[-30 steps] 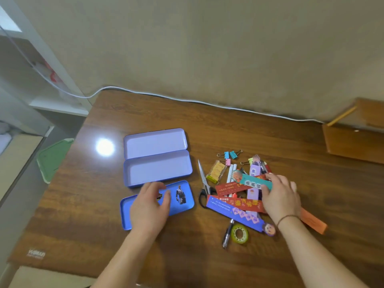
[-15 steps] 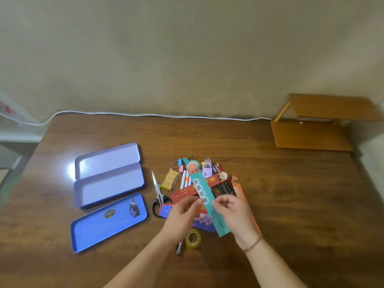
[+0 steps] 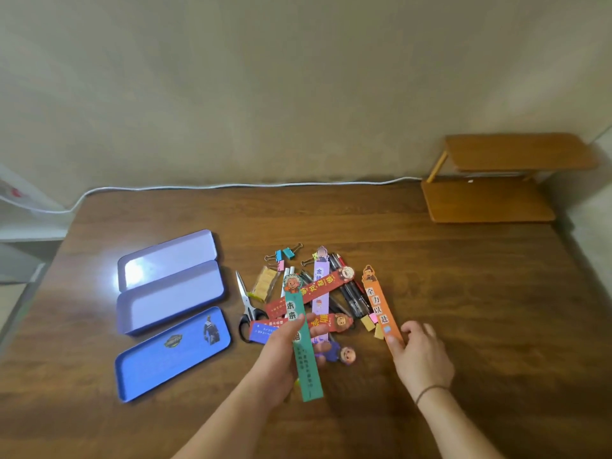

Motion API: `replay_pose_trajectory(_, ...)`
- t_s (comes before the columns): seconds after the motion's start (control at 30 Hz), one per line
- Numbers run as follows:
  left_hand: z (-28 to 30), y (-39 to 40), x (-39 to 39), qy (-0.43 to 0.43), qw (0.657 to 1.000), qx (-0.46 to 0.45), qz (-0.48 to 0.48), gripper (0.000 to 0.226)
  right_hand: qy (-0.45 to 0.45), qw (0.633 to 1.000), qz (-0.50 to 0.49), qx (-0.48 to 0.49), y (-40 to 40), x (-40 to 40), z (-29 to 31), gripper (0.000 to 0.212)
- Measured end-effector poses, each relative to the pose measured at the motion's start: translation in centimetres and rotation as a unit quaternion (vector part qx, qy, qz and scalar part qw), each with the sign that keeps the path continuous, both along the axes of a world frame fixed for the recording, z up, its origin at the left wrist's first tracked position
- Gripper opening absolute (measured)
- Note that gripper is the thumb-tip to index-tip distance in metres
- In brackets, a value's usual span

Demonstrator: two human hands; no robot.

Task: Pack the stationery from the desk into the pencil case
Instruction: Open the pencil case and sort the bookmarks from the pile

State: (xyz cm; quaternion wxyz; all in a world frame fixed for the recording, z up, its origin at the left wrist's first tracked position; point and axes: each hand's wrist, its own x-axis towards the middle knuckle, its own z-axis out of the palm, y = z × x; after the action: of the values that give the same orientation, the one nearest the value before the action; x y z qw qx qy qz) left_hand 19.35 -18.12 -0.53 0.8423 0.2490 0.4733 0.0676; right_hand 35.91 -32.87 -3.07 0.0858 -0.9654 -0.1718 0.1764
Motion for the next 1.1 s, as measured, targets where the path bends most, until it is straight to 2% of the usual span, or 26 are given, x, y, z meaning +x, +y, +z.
replay_pose_trajectory(0.17, 0.2, 0.4, -0.3, -0.047, 0.999, -0.019, -0.01, 0.044, 0.025, 0.998, -0.05, 0.009, 0.8, 0.0, -0.2, 0.024)
replay_pose_trajectory(0.27, 0.1, 0.7, -0.7, -0.058, 0.998, -0.023, -0.005, 0.045, 0.092, 0.985, -0.104, 0.101, 0.8, 0.4, -0.1, 0.017)
replay_pose_trajectory(0.33, -0.2, 0.9, -1.0, -0.062, 0.998, -0.03, -0.003, 0.045, 0.155, 0.948, -0.161, 0.227, 1.1, 0.0, 0.5, 0.014)
replay_pose_trajectory(0.4, -0.5, 0.9, -1.1, -0.061, 0.997, -0.037, -0.009, 0.044, 0.261, 0.883, -0.196, 0.336, 2.1, -1.9, 1.8, 0.013)
replay_pose_trajectory(0.43, -0.6, 1.0, -1.2, -0.063, 0.997, -0.039, -0.016, 0.044, 0.31, 0.862, -0.182, 0.357, 2.7, -3.2, 2.4, 0.012)
replay_pose_trajectory(0.47, -0.7, 1.0, -1.3, -0.066, 0.997, -0.038, -0.029, 0.044, 0.344, 0.856, -0.15, 0.355, 3.3, -4.5, 2.7, 0.013)
replay_pose_trajectory(0.57, -0.9, 1.2, -1.8, -0.055, 0.996, -0.01, -0.073, 0.045, 0.351, 0.884, -0.054, 0.303, 5.0, -8.0, 3.1, 0.015)
replay_pose_trajectory(0.73, -1.3, 2.5, -3.3, -0.044, 0.996, 0.033, -0.069, 0.033, 0.267, 0.932, 0.057, 0.237, 5.4, -9.4, 3.0, 0.019)
replay_pose_trajectory(0.87, -1.5, 3.7, -4.3, -0.054, 0.997, 0.039, -0.033, 0.032, 0.107, 0.987, -0.006, 0.121, 3.9, -7.8, 2.7, 0.025)
replay_pose_trajectory(0.97, -1.8, 4.2, -5.0, -0.074, 0.997, 0.017, -0.004, 0.029, 0.129, 0.99, -0.045, 0.032, 2.8, -6.8, 1.6, 0.032)
replay_pose_trajectory(1.03, -1.9, 4.6, -5.5, -0.085, 0.996, 0.009, 0.003, 0.037, 0.156, 0.985, -0.06, 0.03, 2.8, -6.9, 0.6, 0.033)
replay_pose_trajectory(1.1, -2.1, 4.9, -5.9, -0.091, 0.996, 0.011, 0.0, 0.039, 0.171, 0.979, -0.09, 0.066, 3.3, -7.3, 0.0, 0.023)
